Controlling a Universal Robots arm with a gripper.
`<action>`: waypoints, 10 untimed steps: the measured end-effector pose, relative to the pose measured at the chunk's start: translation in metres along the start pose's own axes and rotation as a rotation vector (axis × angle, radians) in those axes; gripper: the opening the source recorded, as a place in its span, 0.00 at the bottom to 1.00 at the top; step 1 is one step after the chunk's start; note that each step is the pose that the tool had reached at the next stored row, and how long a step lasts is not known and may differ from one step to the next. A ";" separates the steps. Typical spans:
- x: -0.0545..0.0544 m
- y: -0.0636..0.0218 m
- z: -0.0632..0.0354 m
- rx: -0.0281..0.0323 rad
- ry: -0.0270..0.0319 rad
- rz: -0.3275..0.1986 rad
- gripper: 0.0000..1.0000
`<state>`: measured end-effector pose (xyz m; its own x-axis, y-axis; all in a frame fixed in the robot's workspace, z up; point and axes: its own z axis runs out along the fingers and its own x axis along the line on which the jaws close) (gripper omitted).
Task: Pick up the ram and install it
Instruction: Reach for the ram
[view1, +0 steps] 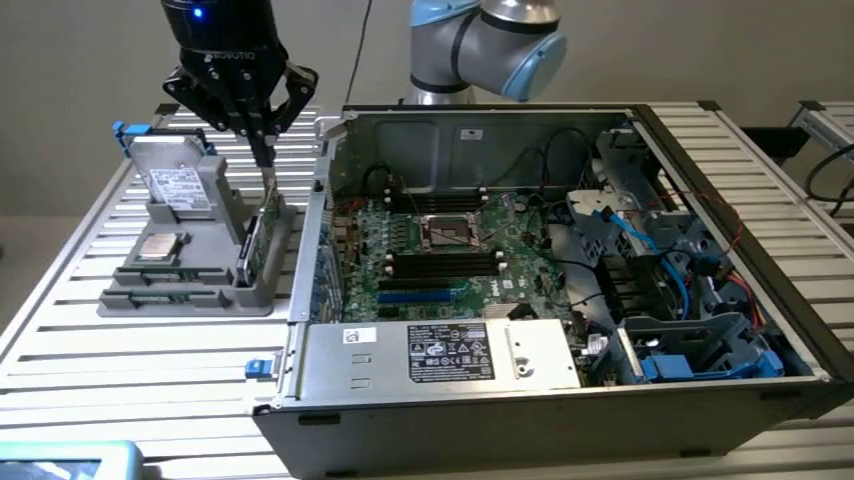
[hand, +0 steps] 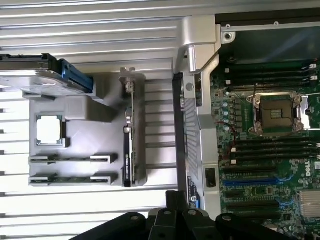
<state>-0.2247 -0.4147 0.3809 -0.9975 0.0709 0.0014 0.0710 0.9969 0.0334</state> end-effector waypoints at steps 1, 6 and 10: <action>0.004 -0.0004 0.0015 0.0002 0.0011 0.000 0.11; 0.027 -0.0026 0.0092 0.0011 0.0061 0.000 0.11; 0.045 -0.0043 0.0157 0.0019 0.0073 0.000 0.11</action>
<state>-0.2704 -0.4153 0.3651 -0.9974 0.0709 0.0087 0.0712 0.9970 0.0315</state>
